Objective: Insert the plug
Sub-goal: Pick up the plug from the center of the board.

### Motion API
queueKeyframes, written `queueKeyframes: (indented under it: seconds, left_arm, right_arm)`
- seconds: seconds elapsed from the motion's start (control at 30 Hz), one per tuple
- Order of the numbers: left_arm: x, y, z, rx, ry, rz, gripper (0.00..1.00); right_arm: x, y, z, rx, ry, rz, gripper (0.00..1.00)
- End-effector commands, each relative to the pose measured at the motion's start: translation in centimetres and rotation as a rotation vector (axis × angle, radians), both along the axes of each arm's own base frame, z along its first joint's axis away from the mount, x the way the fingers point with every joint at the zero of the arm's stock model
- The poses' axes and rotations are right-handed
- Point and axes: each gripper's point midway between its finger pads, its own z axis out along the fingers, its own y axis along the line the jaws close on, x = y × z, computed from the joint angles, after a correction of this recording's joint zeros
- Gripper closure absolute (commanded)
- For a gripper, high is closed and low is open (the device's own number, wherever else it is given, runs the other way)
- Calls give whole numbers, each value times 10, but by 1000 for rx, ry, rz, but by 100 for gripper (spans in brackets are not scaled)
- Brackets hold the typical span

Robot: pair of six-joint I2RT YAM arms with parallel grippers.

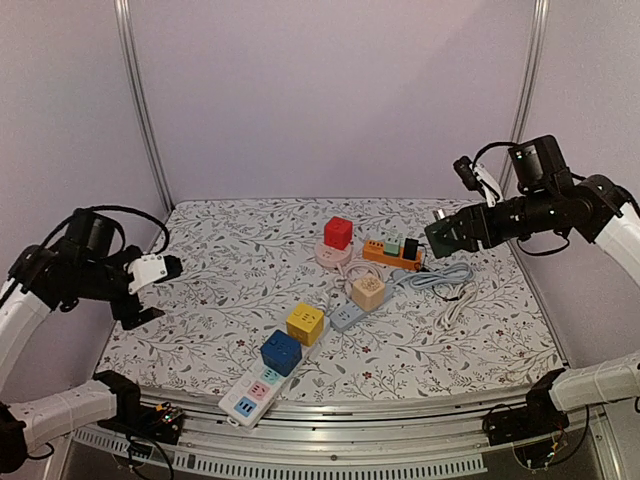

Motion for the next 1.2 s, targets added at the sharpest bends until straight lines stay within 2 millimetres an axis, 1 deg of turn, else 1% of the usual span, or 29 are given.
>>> queueKeyframes:
  seconds: [0.0,0.07,0.1,0.13,0.2,0.23,0.27,0.33,0.4,0.47,0.53,0.67,0.73,0.8,0.87,0.97,1.03,1.17]
  left_arm:
    - [-38,-28,80,85,-348,-567,1]
    - [-53,-52,108,72,-553,-792,0]
    - [-62,-62,118,68,-648,-887,0]
    - [-70,-73,121,51,-721,-992,0]
    - [-77,-83,117,107,-831,-1142,0]
    - [-78,-86,113,143,-878,-1201,0]
    - [-77,-88,108,176,-915,-1248,0]
    - [-78,-93,105,188,-950,-1300,1]
    - [-77,-96,104,171,-935,-1312,1]
    - [-72,-98,104,163,-899,-1300,0]
    - [-66,-101,108,134,-856,-1261,0]
    - [-52,-115,118,45,-745,-1158,0]
    - [-49,-125,120,35,-713,-1144,0]
    - [-50,-135,118,50,-710,-1175,1]
    - [-46,-148,121,53,-750,-1186,0]
    - [-40,-170,131,75,-815,-1195,0]
    - [-41,-183,140,79,-828,-1215,0]
    - [-46,-210,150,95,-846,-1288,1]
  right_arm:
    - [-52,68,31,103,-55,401,100]
    - [-71,93,38,111,-88,518,100]
    - [-79,104,39,111,-95,569,100]
    - [-86,115,40,103,-119,619,100]
    - [-99,134,39,77,-146,700,100]
    - [-105,142,44,77,-161,735,100]
    - [-110,150,43,68,-164,766,100]
    - [-116,164,42,59,-172,814,100]
    - [-120,175,42,54,-187,844,100]
    - [-120,185,41,49,-197,860,100]
    - [-120,195,42,55,-198,870,100]
    - [-113,213,41,63,-191,873,100]
    - [-106,221,42,73,-197,851,100]
    - [-99,229,43,80,-199,828,100]
    - [-91,236,46,82,-200,799,100]
    - [-82,246,41,76,-177,763,100]
    - [-79,252,37,70,-170,760,100]
    - [-84,264,31,57,-175,801,100]
